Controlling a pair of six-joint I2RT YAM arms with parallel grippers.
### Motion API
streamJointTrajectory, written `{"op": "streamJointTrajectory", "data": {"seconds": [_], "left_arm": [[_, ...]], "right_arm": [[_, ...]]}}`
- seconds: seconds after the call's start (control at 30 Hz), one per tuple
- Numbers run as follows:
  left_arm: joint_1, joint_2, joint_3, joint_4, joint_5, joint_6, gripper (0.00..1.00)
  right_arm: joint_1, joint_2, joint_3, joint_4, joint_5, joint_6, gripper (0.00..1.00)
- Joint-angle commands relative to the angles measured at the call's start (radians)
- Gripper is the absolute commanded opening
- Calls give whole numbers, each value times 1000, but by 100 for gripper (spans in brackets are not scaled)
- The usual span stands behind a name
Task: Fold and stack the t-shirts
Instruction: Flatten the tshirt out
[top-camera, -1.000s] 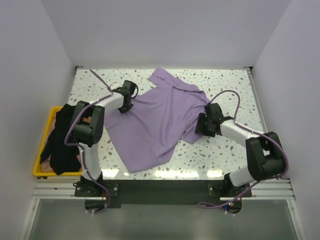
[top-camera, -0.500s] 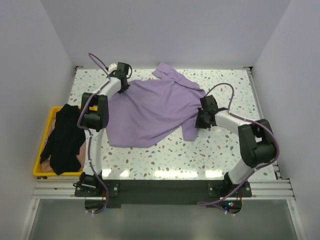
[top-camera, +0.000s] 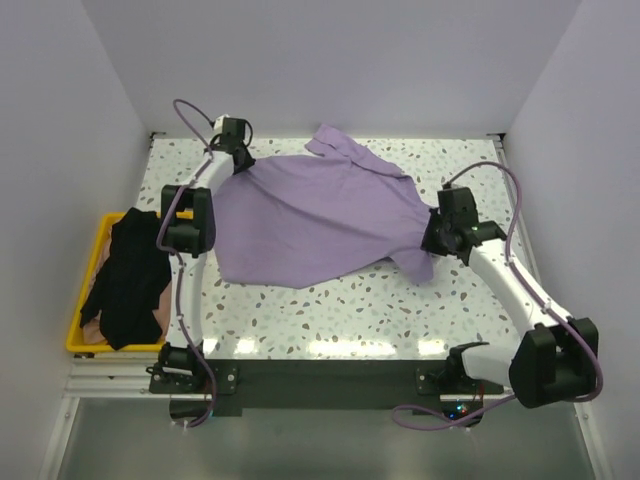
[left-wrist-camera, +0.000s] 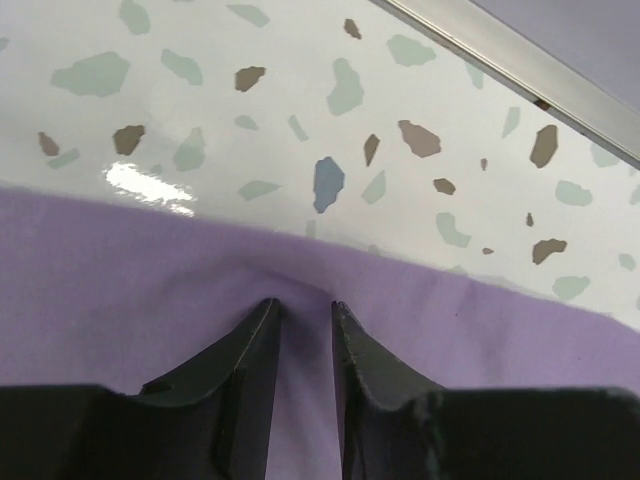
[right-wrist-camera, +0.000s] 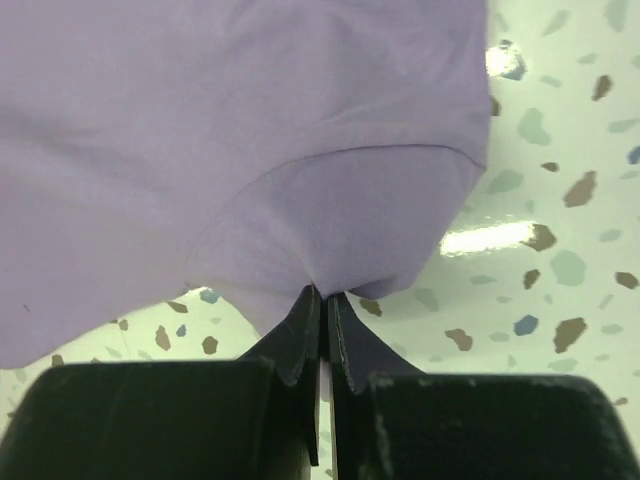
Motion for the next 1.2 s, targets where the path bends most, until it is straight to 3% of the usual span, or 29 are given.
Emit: {"op": "streamJointTrajectory", "data": {"seconds": [0.0, 0.13, 0.23, 0.27, 0.37, 0.43, 0.7, 0.87, 1.03, 1.17], "left_arm": [[13, 32, 55, 95, 101, 41, 33], [15, 49, 75, 152, 197, 49, 43], [16, 50, 104, 191, 286, 52, 55], [16, 40, 114, 200, 329, 52, 59], [16, -31, 117, 197, 378, 37, 67], [16, -101, 34, 204, 383, 14, 68], [15, -663, -628, 212, 273, -157, 66], [11, -1042, -987, 180, 181, -194, 64], [15, -1331, -1089, 5, 80, -106, 68], [22, -1459, -1089, -95, 6, -63, 71]], "right_arm": [[-58, -29, -22, -121, 27, -53, 0], [-92, -43, -36, -108, -4, -59, 2], [-92, -9, -4, -98, -35, -64, 19], [-83, 0, 8, -89, -49, -70, 34], [10, -15, 56, -67, 17, -92, 52], [105, -26, 74, -17, 24, -104, 54], [468, 57, 36, 299, 14, -173, 53], [693, 278, 149, 396, 86, -280, 50], [837, 457, 254, 474, 100, -378, 53], [897, 613, 359, 499, 100, -455, 56]]}}
